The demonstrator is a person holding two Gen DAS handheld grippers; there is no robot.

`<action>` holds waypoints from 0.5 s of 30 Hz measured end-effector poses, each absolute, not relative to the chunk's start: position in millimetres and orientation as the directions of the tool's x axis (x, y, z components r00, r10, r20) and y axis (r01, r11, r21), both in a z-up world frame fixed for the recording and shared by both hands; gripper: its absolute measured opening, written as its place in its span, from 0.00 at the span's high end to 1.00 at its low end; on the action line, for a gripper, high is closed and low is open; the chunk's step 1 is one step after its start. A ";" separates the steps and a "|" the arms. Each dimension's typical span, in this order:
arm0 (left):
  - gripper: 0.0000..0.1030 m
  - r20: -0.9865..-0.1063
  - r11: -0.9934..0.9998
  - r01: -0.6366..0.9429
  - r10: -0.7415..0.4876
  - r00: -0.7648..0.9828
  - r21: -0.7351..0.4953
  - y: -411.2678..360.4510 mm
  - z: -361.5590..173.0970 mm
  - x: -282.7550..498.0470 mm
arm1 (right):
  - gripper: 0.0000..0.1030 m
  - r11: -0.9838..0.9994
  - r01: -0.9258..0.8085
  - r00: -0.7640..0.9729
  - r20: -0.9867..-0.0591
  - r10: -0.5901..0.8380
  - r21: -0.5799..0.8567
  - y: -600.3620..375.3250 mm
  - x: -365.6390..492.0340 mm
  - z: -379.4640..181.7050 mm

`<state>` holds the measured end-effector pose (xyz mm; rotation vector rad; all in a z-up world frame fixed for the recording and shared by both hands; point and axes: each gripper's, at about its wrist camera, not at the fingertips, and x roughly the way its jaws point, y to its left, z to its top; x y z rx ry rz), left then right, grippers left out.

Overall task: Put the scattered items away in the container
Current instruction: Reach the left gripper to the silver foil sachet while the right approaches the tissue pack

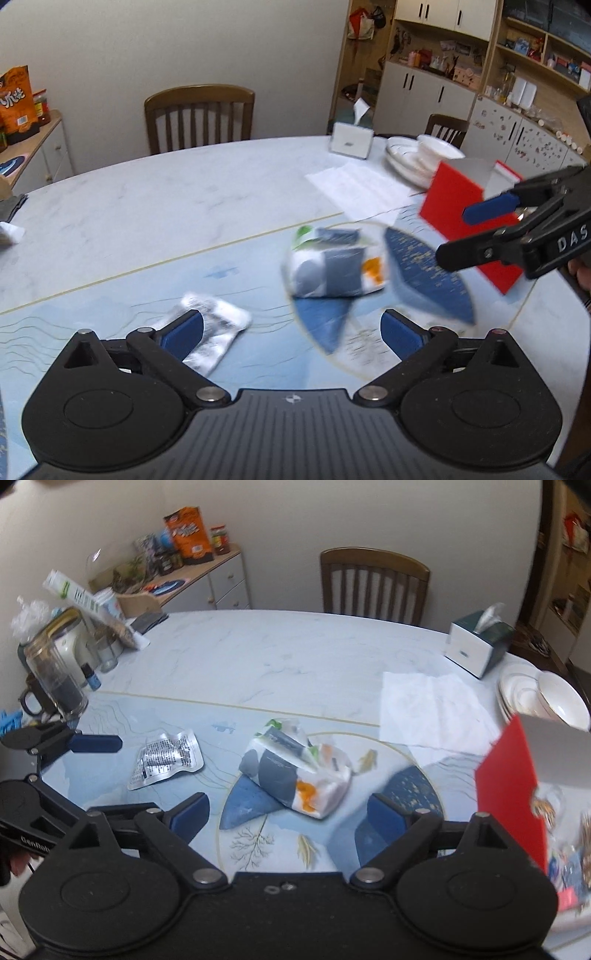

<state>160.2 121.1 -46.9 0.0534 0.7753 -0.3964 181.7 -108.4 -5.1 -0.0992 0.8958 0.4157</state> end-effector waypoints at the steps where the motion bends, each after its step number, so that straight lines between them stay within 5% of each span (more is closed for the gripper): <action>1: 0.00 -0.694 0.925 0.369 -0.324 0.643 -0.090 125.7 -49.8 162.6 | 0.10 0.912 -0.401 0.549 -0.776 0.310 0.080 -105.6 185.5 -7.2; 15: 0.00 -0.725 0.906 0.423 -0.308 0.616 -0.025 170.2 -87.1 197.3 | 0.10 0.857 -0.516 0.496 -0.808 0.316 0.018 -74.3 238.7 -36.6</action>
